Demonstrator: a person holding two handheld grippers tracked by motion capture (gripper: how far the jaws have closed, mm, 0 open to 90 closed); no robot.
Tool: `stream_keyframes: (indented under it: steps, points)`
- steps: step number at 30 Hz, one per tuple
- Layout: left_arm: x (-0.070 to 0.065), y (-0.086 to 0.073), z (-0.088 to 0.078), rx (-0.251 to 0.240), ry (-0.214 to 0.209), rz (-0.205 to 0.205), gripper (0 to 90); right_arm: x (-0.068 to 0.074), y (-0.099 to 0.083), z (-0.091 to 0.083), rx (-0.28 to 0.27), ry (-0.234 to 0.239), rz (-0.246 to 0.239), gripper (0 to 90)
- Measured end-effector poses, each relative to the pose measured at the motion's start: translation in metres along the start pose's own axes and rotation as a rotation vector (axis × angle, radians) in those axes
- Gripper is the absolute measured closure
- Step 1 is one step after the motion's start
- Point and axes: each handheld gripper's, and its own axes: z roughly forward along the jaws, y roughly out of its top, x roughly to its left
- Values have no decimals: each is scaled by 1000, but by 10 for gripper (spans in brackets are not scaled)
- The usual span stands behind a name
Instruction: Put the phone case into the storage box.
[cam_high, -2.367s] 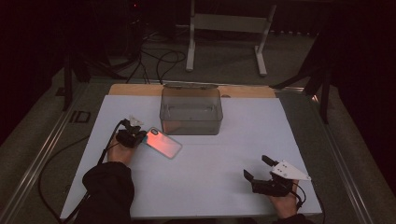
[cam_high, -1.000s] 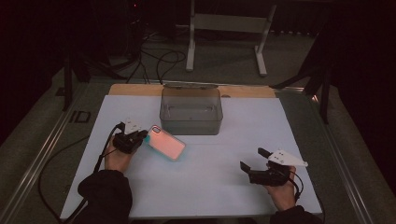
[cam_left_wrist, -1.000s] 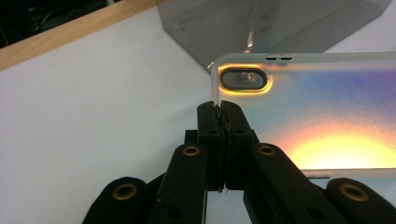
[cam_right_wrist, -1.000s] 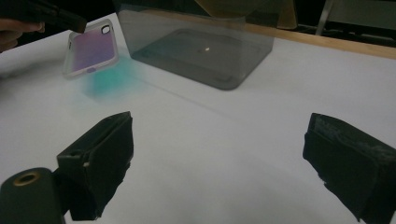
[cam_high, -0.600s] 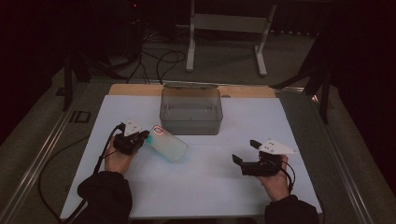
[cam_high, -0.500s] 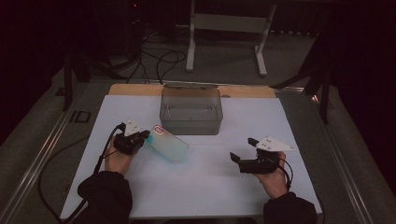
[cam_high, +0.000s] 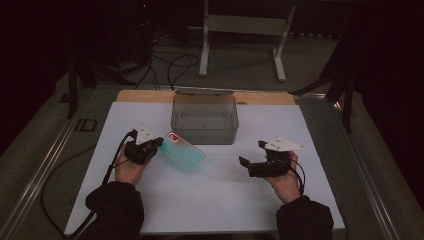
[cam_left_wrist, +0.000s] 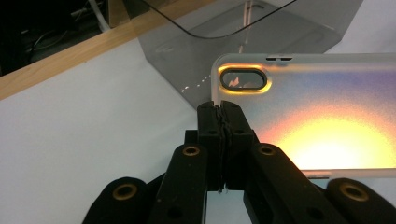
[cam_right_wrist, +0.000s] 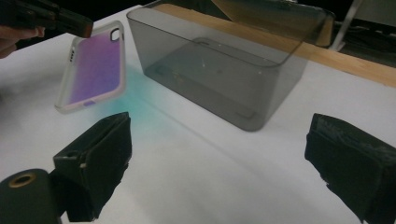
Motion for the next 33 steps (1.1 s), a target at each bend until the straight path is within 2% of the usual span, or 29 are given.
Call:
stream_keyframes:
  steps: [13, 25, 30, 33]
  points:
    - [-8, 11, -1, -26, -11, 23, 891, 9, 19, 13, 7, 59, -15, 73]
    - [-17, 19, 2, -43, -25, 45, 891, 17, 33, 32, 49, 118, -21, 73]
    - [-21, 22, 4, -48, -35, 57, 891, 21, 36, 41, 63, 158, 7, 74]
    - [-25, 25, 4, -54, -40, 65, 891, 24, 38, 47, 88, 199, 21, 79]
